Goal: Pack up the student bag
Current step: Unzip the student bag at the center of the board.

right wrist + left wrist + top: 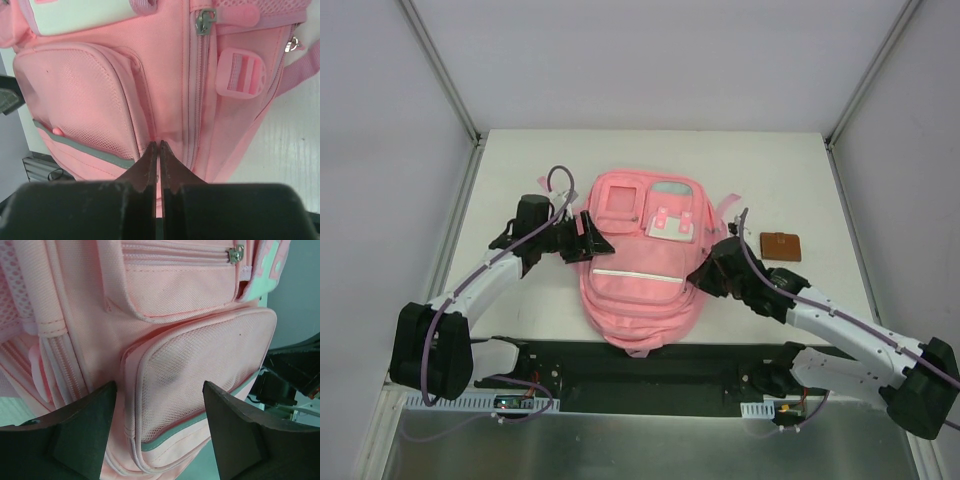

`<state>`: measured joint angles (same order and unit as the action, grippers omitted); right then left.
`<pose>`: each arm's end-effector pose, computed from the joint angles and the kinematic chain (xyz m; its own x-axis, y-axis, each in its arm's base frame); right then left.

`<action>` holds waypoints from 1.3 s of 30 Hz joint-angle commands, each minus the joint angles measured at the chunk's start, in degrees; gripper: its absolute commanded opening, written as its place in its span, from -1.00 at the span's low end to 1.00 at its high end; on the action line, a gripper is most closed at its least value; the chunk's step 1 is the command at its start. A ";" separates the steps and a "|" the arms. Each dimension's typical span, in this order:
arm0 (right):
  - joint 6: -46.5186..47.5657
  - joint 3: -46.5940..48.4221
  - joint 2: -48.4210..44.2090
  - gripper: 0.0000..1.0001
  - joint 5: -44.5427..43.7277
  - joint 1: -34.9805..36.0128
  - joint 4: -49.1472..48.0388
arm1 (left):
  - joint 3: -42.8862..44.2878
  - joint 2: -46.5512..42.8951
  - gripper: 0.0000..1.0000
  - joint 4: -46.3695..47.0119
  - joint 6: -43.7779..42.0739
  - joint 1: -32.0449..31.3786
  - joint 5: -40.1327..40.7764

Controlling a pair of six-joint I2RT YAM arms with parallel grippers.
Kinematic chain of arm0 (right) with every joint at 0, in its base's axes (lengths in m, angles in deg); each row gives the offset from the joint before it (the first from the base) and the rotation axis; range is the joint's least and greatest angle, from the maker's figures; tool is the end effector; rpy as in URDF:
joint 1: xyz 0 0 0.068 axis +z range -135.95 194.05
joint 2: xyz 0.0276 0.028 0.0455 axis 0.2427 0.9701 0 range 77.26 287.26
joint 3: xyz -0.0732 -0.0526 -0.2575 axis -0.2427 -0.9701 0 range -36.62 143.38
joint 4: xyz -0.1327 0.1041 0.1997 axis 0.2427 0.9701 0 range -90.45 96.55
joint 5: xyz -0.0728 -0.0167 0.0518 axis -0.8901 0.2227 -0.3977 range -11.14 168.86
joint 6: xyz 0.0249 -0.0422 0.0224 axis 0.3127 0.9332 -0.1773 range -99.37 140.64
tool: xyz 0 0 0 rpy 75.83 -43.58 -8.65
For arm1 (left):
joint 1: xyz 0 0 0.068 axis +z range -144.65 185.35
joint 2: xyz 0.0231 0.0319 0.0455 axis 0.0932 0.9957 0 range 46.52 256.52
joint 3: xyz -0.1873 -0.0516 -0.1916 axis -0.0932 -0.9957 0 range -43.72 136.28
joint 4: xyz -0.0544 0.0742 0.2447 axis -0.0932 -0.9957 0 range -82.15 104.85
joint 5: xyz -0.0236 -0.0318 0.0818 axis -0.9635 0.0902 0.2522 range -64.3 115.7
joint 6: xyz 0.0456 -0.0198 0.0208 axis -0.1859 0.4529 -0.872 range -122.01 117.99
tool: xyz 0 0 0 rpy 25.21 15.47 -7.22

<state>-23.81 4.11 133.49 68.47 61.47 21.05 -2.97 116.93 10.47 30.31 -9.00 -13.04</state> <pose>0.1484 0.1520 0.2597 -0.7296 0.2238 -0.6462 -0.1625 0.8611 0.4817 0.2448 -0.0856 0.2363 -0.8302 -0.2180 -0.5131 0.2980 0.6042 -0.7390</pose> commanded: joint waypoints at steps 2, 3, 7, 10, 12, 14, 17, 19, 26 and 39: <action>-6.61 -1.36 -1.82 -0.99 -3.22 6.27 7.93 | -3.22 -2.12 0.30 4.20 4.24 -0.86 4.11; -7.23 -1.53 -2.00 -0.98 -3.93 7.07 8.03 | -3.74 -2.30 0.16 4.21 4.68 -0.86 4.11; -10.92 -2.06 -1.04 -0.99 -5.25 12.08 6.90 | -4.80 -2.39 0.12 7.11 5.57 -0.86 4.02; -10.58 -2.06 -1.38 -0.99 -7.18 11.91 7.51 | -4.54 -1.42 0.52 6.85 2.86 -0.86 3.59; -9.61 -1.71 -2.00 -0.99 -8.06 11.47 7.07 | -3.84 -0.11 0.59 5.79 0.39 -0.86 1.06; -8.38 -1.01 -2.35 -0.99 -8.07 10.51 7.16 | -2.87 0.78 0.39 5.61 -2.34 -0.86 -1.06; -7.94 -0.92 -2.26 -0.99 -7.10 9.36 6.90 | -1.29 3.23 -0.10 5.44 -4.54 -0.94 -5.02; -6.88 -0.83 -2.18 -0.99 -6.40 8.49 6.46 | -0.59 5.78 -0.39 5.26 -5.06 -1.03 -7.73; -1.35 1.10 -0.16 -0.99 -1.13 3.04 5.05 | -2.95 5.36 -1.00 9.72 0.53 -1.38 -2.78; -3.65 0.61 0.24 -0.99 10.76 -8.86 4.26 | -18.43 -14.52 -1.00 27.59 28.76 -8.05 29.67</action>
<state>-18.50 11.13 140.49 78.08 47.76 25.94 -21.07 104.13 32.83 51.33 -14.36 2.89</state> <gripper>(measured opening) 0.010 0.036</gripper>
